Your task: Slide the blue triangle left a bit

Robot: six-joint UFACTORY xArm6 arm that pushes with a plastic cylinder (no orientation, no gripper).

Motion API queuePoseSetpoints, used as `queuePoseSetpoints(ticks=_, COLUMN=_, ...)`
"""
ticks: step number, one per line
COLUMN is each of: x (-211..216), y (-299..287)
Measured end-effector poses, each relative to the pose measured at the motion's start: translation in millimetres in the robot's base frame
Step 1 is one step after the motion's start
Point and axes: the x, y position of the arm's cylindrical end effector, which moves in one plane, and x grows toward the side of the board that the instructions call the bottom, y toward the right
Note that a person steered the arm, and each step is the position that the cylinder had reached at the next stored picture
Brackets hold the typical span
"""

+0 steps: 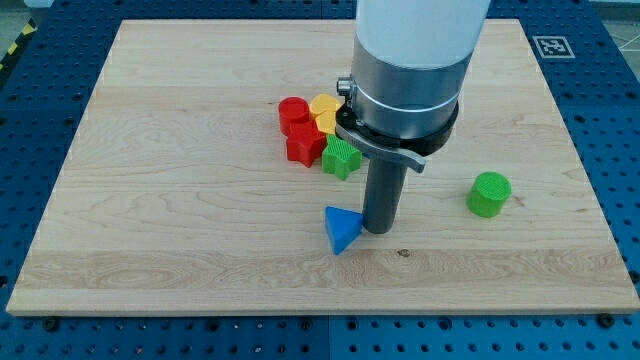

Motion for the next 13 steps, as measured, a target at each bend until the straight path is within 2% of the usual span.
queuePoseSetpoints(ticks=3, x=0.5, y=21.0)
queuePoseSetpoints(ticks=5, x=17.5, y=21.2)
queuePoseSetpoints(ticks=8, x=15.9, y=21.2)
queuePoseSetpoints(ticks=13, x=15.8, y=-1.4)
